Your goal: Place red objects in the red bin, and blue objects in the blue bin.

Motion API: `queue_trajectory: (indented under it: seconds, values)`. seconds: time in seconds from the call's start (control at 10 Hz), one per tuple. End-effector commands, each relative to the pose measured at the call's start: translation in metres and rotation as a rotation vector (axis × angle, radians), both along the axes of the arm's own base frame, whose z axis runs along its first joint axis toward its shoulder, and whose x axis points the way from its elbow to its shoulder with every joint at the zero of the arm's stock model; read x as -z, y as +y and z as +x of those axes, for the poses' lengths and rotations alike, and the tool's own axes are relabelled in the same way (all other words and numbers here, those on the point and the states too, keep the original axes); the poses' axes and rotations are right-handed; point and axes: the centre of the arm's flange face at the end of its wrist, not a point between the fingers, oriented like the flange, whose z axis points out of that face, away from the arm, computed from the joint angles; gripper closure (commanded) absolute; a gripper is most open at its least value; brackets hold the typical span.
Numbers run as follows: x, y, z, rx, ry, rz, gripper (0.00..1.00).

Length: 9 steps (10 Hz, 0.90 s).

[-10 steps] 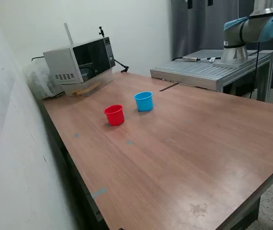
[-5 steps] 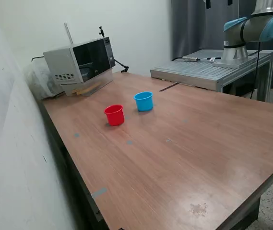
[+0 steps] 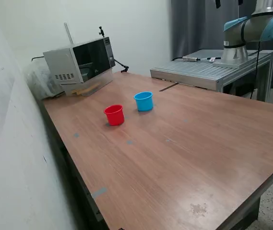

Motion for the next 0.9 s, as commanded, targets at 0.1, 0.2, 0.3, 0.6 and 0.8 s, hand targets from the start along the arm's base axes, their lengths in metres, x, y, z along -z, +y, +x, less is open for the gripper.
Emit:
queue_trajectory:
  seconds: [0.1, 0.2, 0.3, 0.6, 0.8]
  values:
    - [0.002, -0.003, 0.003, -0.015, -0.015, 0.005, 0.00]
    - [0.002, 0.002, 0.001, -0.001, -0.015, 0.004, 0.00]
    - [0.002, 0.004, 0.000, 0.004, -0.015, 0.004, 0.00]
    - [0.002, 0.005, 0.000, 0.005, -0.015, 0.004, 0.00]
    - [0.002, 0.005, 0.000, 0.005, -0.015, 0.004, 0.00]
